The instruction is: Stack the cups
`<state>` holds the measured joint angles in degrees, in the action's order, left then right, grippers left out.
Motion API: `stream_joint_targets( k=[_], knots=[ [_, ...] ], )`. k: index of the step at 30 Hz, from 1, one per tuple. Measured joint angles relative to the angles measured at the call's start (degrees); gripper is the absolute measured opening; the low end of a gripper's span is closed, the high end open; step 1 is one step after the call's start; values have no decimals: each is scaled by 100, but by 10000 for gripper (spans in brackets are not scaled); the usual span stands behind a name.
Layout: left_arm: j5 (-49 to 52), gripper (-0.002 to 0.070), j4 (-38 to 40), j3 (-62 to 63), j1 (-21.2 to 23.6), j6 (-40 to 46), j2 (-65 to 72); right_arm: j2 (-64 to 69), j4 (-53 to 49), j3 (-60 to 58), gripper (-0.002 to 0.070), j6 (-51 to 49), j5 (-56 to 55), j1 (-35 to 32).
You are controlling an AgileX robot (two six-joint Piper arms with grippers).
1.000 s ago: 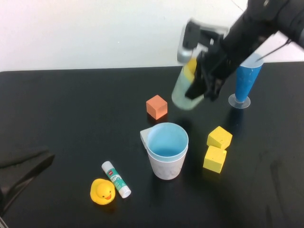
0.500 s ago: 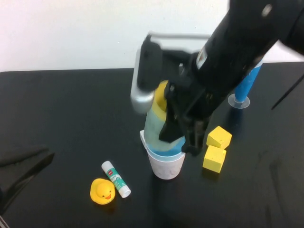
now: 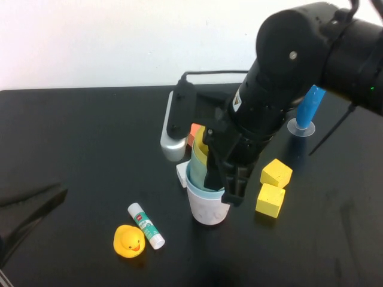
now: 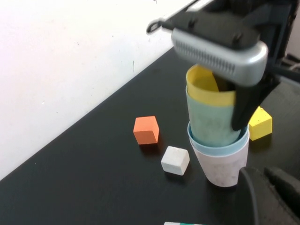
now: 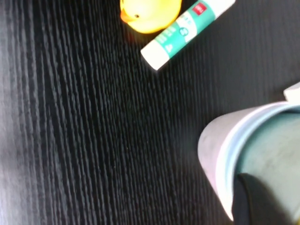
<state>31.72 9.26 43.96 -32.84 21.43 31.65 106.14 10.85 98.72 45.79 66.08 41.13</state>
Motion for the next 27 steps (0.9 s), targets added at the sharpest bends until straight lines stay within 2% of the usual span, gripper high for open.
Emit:
stream_joint_targets(
  k=[6,8,12,14,17,23,25,27],
  knots=[
    [0,2,0,0,0,0,0,75,7,-32,76,-97,-11,0],
    [0,2,-10,0,0,0,0,75,7,-32,120,-110,-11,0],
    [0,2,-10,0,0,0,0,75,12,-32,256,-265,-1,0],
    [0,2,-10,0,0,0,0,75,12,2,299,-352,20,0],
    [0,2,-10,0,0,0,0,75,12,284,325,-429,295,0],
    [-24,2,-196,0,0,-90,0,-160,1,1168,298,-909,440,0],
    [-50,2,-376,0,0,-273,0,-406,-127,1240,254,-955,461,0],
    [-51,1,-637,0,0,-567,0,-725,-455,1265,178,-1029,507,8]
  ],
)
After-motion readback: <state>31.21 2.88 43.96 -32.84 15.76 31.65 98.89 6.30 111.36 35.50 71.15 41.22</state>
